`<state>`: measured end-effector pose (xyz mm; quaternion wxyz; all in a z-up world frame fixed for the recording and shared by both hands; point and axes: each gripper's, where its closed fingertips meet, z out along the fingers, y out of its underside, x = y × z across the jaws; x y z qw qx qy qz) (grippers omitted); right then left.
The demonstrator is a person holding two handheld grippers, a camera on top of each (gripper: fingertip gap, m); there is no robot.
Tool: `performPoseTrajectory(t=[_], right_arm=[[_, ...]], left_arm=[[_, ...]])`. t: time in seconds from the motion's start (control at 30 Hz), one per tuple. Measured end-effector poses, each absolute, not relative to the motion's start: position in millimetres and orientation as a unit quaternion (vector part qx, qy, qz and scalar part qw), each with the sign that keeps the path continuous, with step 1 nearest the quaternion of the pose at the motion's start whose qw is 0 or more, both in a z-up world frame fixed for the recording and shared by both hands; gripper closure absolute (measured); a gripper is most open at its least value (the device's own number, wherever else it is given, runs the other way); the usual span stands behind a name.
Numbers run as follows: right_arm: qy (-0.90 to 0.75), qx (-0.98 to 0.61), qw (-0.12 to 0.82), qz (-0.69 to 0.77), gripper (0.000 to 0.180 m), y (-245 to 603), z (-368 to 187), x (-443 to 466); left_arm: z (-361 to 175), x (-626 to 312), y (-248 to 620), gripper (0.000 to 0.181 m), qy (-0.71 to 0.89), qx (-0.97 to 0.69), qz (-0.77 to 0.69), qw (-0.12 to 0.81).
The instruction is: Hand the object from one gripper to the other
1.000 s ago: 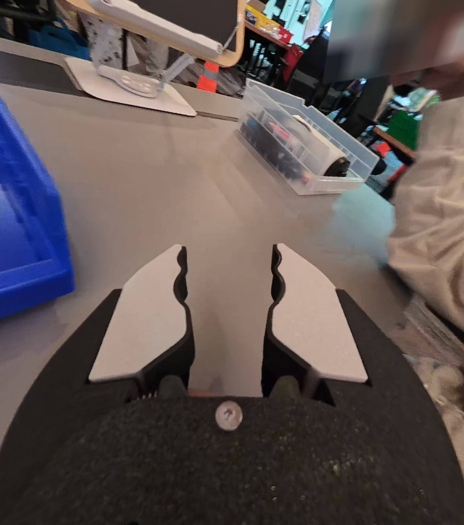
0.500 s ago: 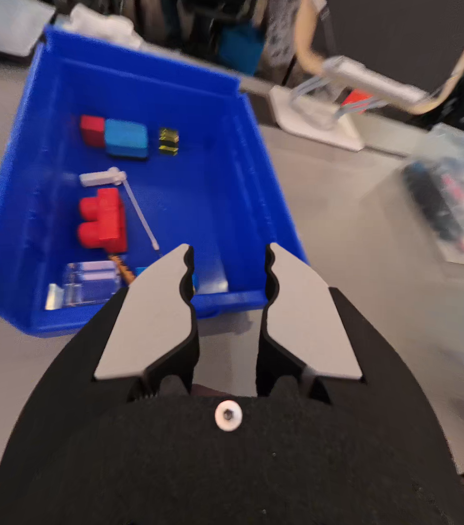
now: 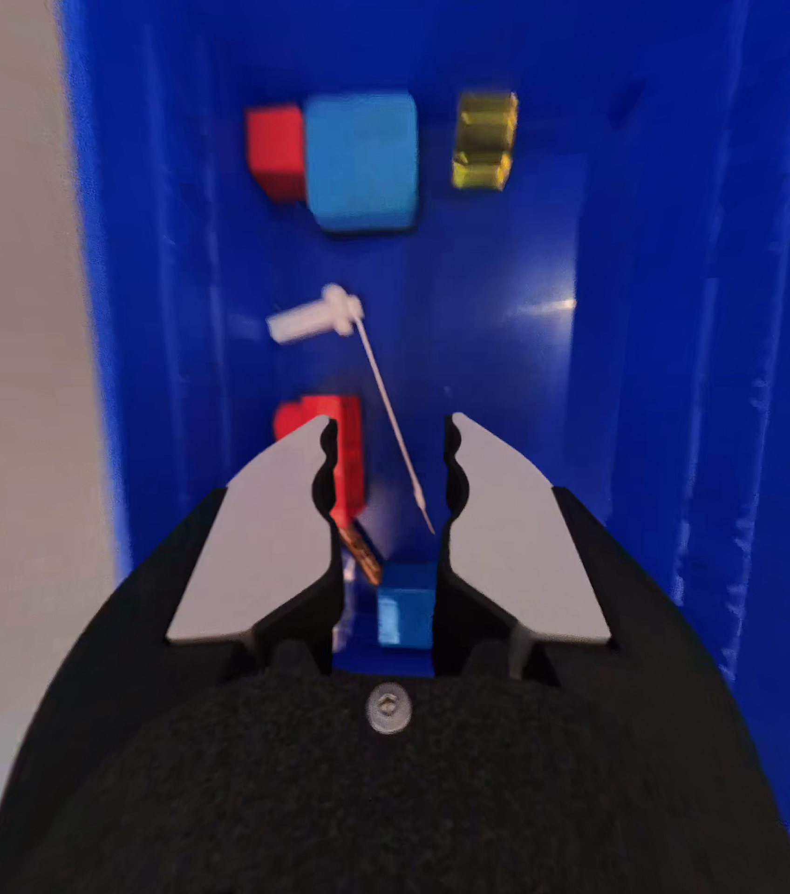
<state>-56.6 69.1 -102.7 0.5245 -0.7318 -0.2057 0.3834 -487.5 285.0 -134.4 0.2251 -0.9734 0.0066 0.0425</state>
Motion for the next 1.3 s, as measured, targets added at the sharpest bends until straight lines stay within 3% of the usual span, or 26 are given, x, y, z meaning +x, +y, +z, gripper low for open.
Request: performPoseTrajectory(t=[0.03,0.33,0.43,0.63,0.67,0.7,0.97,1.1,1.3], right_arm=[[-0.202,-0.733,0.521,0.388,0.137,69.9,-103.4,-55.1],[-0.186,-0.723,0.486,0.454,0.138,66.5,-102.5,-59.9],[-0.201,-0.732,0.475,0.445,0.138,64.8,-109.6,-61.5],[-0.207,-0.732,0.455,0.462,0.138,61.2,-114.3,-65.4],[-0.205,-0.731,0.451,0.468,0.138,60.5,-114.2,-66.0],[-0.204,-0.730,0.449,0.473,0.139,60.0,-113.9,-66.1],[-0.186,-0.728,0.450,0.484,0.140,61.1,-110.4,-60.1],[-0.187,-0.727,0.459,0.475,0.142,62.5,-108.6,-58.7],[-0.209,-0.736,0.471,0.439,0.142,70.3,-114.0,-62.9]], left_arm=[[-128.8,-495.5,294.1,0.134,0.011,-0.973,0.065,0.223],[-173.7,-517.7,329.4,0.108,-0.071,-0.989,0.076,0.109],[-187.6,-517.6,332.1,0.109,-0.084,-0.990,0.074,0.091],[-189.8,-516.4,342.0,0.117,-0.069,-0.988,0.089,0.109],[-189.0,-515.6,341.9,0.133,-0.055,-0.988,0.098,0.108],[-190.0,-507.4,341.4,0.161,-0.030,-0.990,0.085,0.105],[-191.8,-470.8,342.3,0.161,0.052,-0.990,0.048,0.125],[-171.7,-461.4,343.5,0.162,0.075,-0.979,0.031,0.185],[-84.1,-421.1,338.4,0.162,0.144,-0.907,-0.108,0.380]])
